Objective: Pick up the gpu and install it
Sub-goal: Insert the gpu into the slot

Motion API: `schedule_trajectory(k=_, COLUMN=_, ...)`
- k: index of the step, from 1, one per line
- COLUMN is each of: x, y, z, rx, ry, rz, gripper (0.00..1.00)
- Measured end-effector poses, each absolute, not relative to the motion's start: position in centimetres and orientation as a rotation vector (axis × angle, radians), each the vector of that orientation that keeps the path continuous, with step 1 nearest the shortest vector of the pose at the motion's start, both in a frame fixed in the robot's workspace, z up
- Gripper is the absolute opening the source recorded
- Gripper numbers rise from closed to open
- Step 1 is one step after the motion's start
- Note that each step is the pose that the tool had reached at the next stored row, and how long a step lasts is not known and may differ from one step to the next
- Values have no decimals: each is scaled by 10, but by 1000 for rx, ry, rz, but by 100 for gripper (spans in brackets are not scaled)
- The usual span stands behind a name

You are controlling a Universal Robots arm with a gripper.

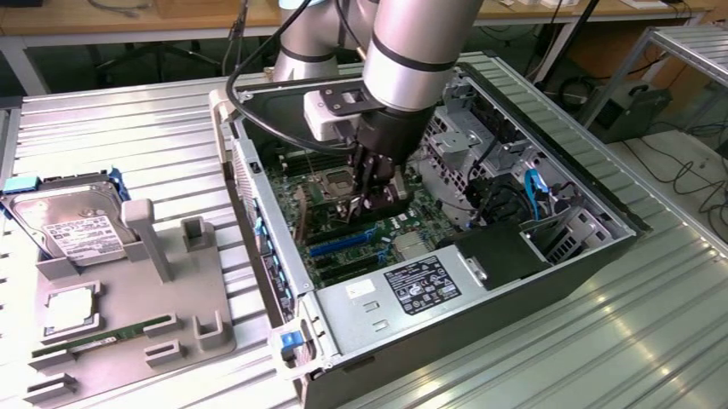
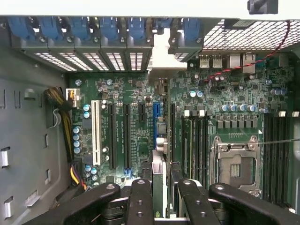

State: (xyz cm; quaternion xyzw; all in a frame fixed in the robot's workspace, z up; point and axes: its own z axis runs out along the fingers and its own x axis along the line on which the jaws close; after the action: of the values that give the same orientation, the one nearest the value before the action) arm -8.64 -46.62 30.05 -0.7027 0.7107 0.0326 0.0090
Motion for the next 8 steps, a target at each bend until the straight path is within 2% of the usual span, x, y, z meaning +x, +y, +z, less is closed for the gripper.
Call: schedule_trajectory(k=8, x=-90, y=-457, z=296, rx=-2210, ry=2236, rz=70, gripper=26)
